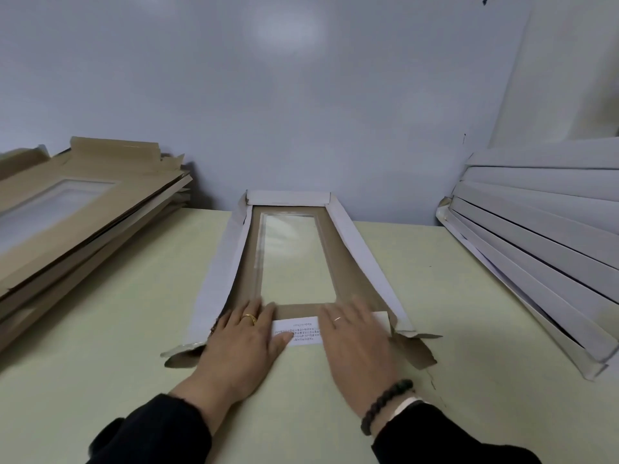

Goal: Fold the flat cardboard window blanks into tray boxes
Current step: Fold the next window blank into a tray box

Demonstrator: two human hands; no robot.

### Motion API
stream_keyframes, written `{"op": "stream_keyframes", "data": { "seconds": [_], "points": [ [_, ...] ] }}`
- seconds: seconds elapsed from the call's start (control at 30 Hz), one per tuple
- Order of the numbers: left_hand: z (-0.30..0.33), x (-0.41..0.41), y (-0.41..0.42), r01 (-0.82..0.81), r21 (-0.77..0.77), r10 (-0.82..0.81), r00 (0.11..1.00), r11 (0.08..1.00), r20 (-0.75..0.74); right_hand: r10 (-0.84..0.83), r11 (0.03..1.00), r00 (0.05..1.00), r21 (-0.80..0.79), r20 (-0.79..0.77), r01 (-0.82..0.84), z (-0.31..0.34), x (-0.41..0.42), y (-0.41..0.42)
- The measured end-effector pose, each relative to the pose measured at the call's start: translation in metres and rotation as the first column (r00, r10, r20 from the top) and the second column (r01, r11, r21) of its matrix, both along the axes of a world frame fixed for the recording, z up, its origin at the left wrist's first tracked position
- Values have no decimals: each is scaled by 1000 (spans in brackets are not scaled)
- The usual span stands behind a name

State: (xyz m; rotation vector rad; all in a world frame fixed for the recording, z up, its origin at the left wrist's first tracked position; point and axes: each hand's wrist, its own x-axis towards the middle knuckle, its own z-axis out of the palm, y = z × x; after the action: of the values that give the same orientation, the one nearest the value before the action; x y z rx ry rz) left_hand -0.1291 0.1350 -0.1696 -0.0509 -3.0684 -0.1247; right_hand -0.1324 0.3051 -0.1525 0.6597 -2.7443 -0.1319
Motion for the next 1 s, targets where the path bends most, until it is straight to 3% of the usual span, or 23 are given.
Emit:
{"op": "stream_keyframes", "data": {
  "seconds": [0.1, 0.13, 0.27, 0.4, 0.53, 0.57, 0.73, 0.83, 0.9, 0.97, 1.0],
  "points": [
    [-2, -3, 1, 6, 32, -8, 998, 999, 65, 145, 968, 959, -234, 243, -87, -12, -7, 4],
    [-2, -3, -1, 8, 28, -10, 997, 1000, 73, 135, 969, 934, -239, 331, -55, -17, -10, 11],
    [-2, -4, -4, 22, 44, -25, 998, 999, 51, 79, 969, 943, -247, 324, 4, -26, -17, 31],
    [7, 4, 1, 59, 7, -59, 996, 998, -66, 72, 947, 981, -322, 178, -11, -17, -12, 32],
    [22, 23, 6, 186, -21, -184, 938, 982, -294, 59, 919, 973, -370, -224, -140, -7, -1, 32],
    [22, 27, 4, 217, -8, -207, 920, 976, -333, 79, 911, 966, -375, -245, -169, -8, 2, 31],
    [21, 47, 1, 303, 20, -294, 938, 953, -183, 86, 921, 941, -335, -328, -201, -10, 6, 29],
    [27, 54, -2, 386, -62, -386, 872, 920, -302, 76, 966, 961, -219, -267, -137, -10, 7, 26],
    [43, 60, -10, 459, -9, -415, 795, 888, -443, 77, 973, 965, -191, -249, -127, -12, 5, 26],
    [57, 58, -33, 413, 94, -266, 728, 906, -632, 100, 969, 965, -198, -244, -150, -13, 4, 26],
    [62, 57, -47, 333, 168, -151, 747, 928, -647, 103, 965, 964, -211, -246, -157, -13, 3, 26]
  ]
}}
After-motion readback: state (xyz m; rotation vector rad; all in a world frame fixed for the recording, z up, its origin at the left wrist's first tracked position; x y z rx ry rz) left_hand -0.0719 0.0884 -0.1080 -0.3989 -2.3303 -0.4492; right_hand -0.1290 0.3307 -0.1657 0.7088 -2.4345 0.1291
